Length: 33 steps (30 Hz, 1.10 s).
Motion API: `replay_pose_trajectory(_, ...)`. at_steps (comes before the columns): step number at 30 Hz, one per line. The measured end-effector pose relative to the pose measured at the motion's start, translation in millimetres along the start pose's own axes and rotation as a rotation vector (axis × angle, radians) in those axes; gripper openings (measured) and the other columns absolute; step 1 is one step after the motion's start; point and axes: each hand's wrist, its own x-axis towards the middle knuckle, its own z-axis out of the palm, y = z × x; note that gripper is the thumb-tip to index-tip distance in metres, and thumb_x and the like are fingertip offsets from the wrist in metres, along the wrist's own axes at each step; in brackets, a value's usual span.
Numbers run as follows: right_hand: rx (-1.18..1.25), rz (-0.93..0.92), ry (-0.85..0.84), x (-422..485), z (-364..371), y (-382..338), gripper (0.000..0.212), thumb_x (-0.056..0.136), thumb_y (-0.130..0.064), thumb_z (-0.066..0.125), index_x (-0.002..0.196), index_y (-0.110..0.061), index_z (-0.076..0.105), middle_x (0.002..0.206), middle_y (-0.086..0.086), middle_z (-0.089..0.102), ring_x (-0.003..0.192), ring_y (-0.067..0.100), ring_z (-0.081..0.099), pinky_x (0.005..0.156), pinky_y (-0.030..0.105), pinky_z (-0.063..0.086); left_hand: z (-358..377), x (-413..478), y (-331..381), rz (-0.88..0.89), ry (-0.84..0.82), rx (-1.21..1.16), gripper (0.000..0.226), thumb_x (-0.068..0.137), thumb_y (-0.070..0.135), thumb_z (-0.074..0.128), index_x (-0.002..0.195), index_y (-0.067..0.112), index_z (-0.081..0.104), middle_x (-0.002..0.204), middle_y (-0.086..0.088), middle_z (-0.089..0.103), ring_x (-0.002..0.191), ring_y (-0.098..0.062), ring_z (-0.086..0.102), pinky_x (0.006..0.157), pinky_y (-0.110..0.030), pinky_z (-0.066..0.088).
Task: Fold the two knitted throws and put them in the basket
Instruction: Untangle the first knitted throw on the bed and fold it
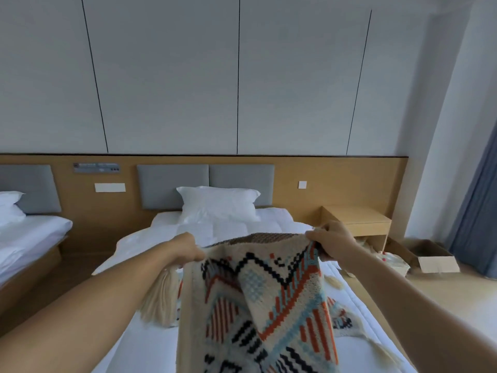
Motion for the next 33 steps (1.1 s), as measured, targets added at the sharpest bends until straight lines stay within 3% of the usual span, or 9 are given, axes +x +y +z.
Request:
replay_pose_trajectory(4, -0.272, -0.022, 0.054, 6.4, 2.2, 21.1, 0.023, 0.086, -0.017, 0.067, 0.081, 0.004, 0.06, 0.06, 0.01, 0.058, 0.041, 0.018, 0.05, 0.042, 0.027, 0.041, 13.2, 6.0, -9.0, 0.018, 0.054, -0.024, 0.039, 0.087, 0.025, 0.063, 0.059, 0.013, 0.039, 0.055, -0.004, 0.04, 0.049, -0.017, 0.04, 0.05, -0.025, 0.029)
replay_pose_trajectory(9, -0.461, -0.098, 0.283, 22.2, -34.8, 34.0, 0.023, 0.091, -0.027, 0.06, 0.098, -0.007, 0.064, 0.092, 0.012, 0.068, 0.081, 0.03, 0.061, 0.072, 0.04, 0.052, -23.8, 6.3, -29.8, 0.02, 0.322, 0.014, 0.047, 0.098, 0.038, 0.052, 0.059, 0.013, 0.043, 0.06, -0.004, 0.047, 0.055, -0.019, 0.046, 0.05, -0.029, 0.027)
replay_pose_trajectory(12, -0.479, -0.091, 0.373, 40.5, -62.2, 42.7, 0.029, 0.095, -0.033, 0.055, 0.107, -0.008, 0.061, 0.102, 0.016, 0.067, 0.09, 0.034, 0.059, 0.078, 0.041, 0.05, -55.3, 8.2, -47.2, 0.05, 0.435, 0.127, 0.05, 0.1, 0.045, 0.043, 0.064, 0.011, 0.047, 0.065, -0.007, 0.053, 0.06, -0.023, 0.051, 0.052, -0.031, 0.028)
replay_pose_trajectory(18, -0.571, -0.234, 0.322, 49.4, -63.5, 38.6, 0.021, 0.098, -0.027, 0.053, 0.105, -0.012, 0.065, 0.099, 0.013, 0.07, 0.083, 0.029, 0.059, 0.075, 0.041, 0.053, -69.1, 13.9, -57.2, 0.028, 0.53, 0.267, 0.046, 0.103, 0.04, 0.037, 0.068, 0.012, 0.045, 0.066, -0.006, 0.052, 0.058, -0.022, 0.048, 0.052, -0.03, 0.03)
replay_pose_trajectory(23, -0.729, -0.557, 0.042, 33.9, -61.7, 40.4, 0.032, 0.102, -0.018, 0.045, 0.124, -0.03, 0.064, 0.1, -0.004, 0.064, 0.084, 0.017, 0.057, 0.071, 0.029, 0.046, -76.4, 18.8, -77.5, -0.019, 0.579, 0.146, 0.046, 0.103, 0.036, 0.039, 0.064, 0.011, 0.042, 0.064, -0.008, 0.051, 0.058, -0.025, 0.048, 0.056, -0.032, 0.033)
replay_pose_trajectory(25, -0.83, -0.616, -0.052, 30.5, -57.7, 37.7, 0.032, 0.101, -0.012, 0.048, 0.119, -0.028, 0.069, 0.1, -0.009, 0.058, 0.088, 0.014, 0.053, 0.073, 0.024, 0.041, -83.2, 23.3, -79.9, -0.021, 0.6, 0.037, 0.046, 0.103, 0.031, 0.042, 0.062, 0.009, 0.041, 0.067, -0.015, 0.053, 0.063, -0.03, 0.05, 0.06, -0.036, 0.036)
replay_pose_trajectory(28, -0.781, -0.56, -0.092, 25.6, -54.2, 34.5, 0.029, 0.098, -0.012, 0.044, 0.078, -0.025, 0.059, 0.079, -0.01, 0.056, 0.078, 0.021, 0.052, 0.059, 0.022, 0.036, -90.5, 17.8, -69.4, -0.003, 0.625, -0.055, 0.046, 0.103, 0.023, 0.043, 0.06, 0.007, 0.037, 0.062, -0.011, 0.042, 0.058, -0.026, 0.04, 0.055, -0.035, 0.024)
replay_pose_trajectory(31, -0.687, -0.586, -0.132, 19.2, -52.8, 35.7, 0.035, 0.087, -0.042, 0.037, 0.062, -0.018, 0.043, 0.062, -0.004, 0.049, 0.061, 0.02, 0.046, 0.054, 0.021, 0.035, -94.1, 10.3, -58.6, 0.019, 0.65, -0.091, 0.047, 0.103, 0.017, 0.043, 0.058, 0.008, 0.034, 0.06, -0.008, 0.037, 0.057, -0.021, 0.033, 0.053, -0.037, 0.018)
replay_pose_trajectory(33, -0.689, -0.572, -0.089, 20.8, -52.3, 36.4, 0.043, 0.091, -0.046, 0.053, 0.062, -0.014, 0.048, 0.061, -0.002, 0.053, 0.058, 0.016, 0.048, 0.051, 0.02, 0.034, -96.9, 8.4, -57.6, 0.023, 0.653, -0.095, 0.047, 0.103, 0.017, 0.044, 0.057, 0.009, 0.033, 0.06, -0.007, 0.036, 0.057, -0.021, 0.033, 0.054, -0.037, 0.018)
